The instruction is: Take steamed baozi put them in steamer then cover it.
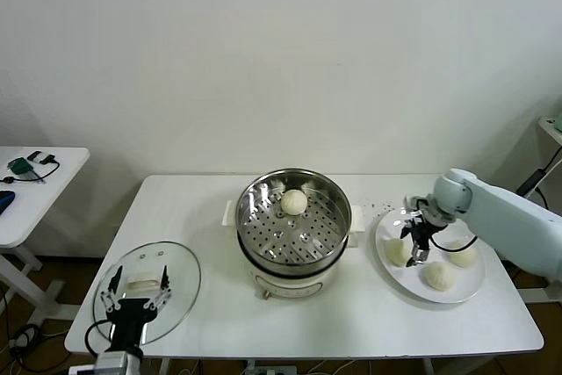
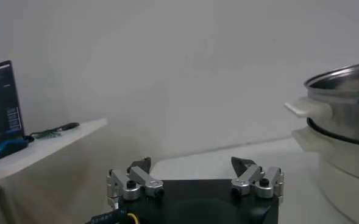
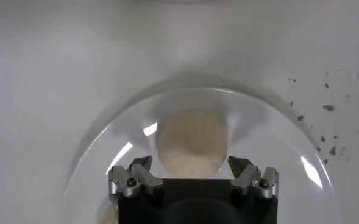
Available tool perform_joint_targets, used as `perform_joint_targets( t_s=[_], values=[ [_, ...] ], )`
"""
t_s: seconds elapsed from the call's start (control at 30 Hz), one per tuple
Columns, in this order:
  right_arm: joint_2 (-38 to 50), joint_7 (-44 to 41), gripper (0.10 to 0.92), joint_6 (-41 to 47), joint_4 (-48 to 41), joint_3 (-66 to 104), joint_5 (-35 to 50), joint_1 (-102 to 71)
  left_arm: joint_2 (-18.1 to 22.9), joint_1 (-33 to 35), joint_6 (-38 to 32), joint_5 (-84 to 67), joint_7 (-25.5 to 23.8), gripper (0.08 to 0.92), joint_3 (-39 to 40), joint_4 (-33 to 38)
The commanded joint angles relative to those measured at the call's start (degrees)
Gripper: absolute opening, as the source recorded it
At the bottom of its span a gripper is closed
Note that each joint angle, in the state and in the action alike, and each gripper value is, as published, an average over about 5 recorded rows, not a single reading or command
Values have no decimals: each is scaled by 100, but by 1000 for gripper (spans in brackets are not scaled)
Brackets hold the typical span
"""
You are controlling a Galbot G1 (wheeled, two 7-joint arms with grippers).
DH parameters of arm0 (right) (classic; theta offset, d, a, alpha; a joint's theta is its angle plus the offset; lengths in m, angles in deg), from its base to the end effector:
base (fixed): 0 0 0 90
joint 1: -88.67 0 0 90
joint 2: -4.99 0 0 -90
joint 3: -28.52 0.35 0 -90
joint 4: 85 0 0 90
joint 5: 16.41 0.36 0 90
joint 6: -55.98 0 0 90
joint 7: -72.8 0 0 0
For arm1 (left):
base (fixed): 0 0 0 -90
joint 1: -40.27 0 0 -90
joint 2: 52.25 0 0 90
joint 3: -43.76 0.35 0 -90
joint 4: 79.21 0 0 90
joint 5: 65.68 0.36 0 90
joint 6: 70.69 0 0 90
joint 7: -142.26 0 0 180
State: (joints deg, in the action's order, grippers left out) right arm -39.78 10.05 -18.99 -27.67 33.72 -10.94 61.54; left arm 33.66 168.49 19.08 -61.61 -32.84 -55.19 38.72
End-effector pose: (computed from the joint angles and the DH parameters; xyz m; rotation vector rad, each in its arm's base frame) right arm 0.5444 -0.1739 -0.2481 1.1890 -1.3797 1.0959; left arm 0.1371 0.0623 -0.3337 0.2536 -2.9490 -0.3324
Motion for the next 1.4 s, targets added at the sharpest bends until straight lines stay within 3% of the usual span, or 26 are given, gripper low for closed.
perform_joint_targets(
  t_s=[0.03, 0.33, 0.63, 0.93, 1.4],
  values=[
    [-176, -25, 790, -8, -175, 80, -80, -94, 7, 7, 8, 3, 26, 823, 1, 0],
    [114, -35, 698, 22, 128, -117, 170, 247, 17, 8, 41, -9, 124, 823, -21, 42],
    [487, -112, 687, -47, 618, -1662, 1349, 2514, 14, 63, 29, -25, 116, 823, -11, 111],
    [-423, -156, 687, 5, 791, -3055, 3042, 4809, -74, 90, 109, -68, 77, 823, 50, 286],
    [-1873, 497, 687, 695, 1144, -2753, 3740, 4355, -185, 135, 129, -10, 44, 823, 238, 414]
  ],
)
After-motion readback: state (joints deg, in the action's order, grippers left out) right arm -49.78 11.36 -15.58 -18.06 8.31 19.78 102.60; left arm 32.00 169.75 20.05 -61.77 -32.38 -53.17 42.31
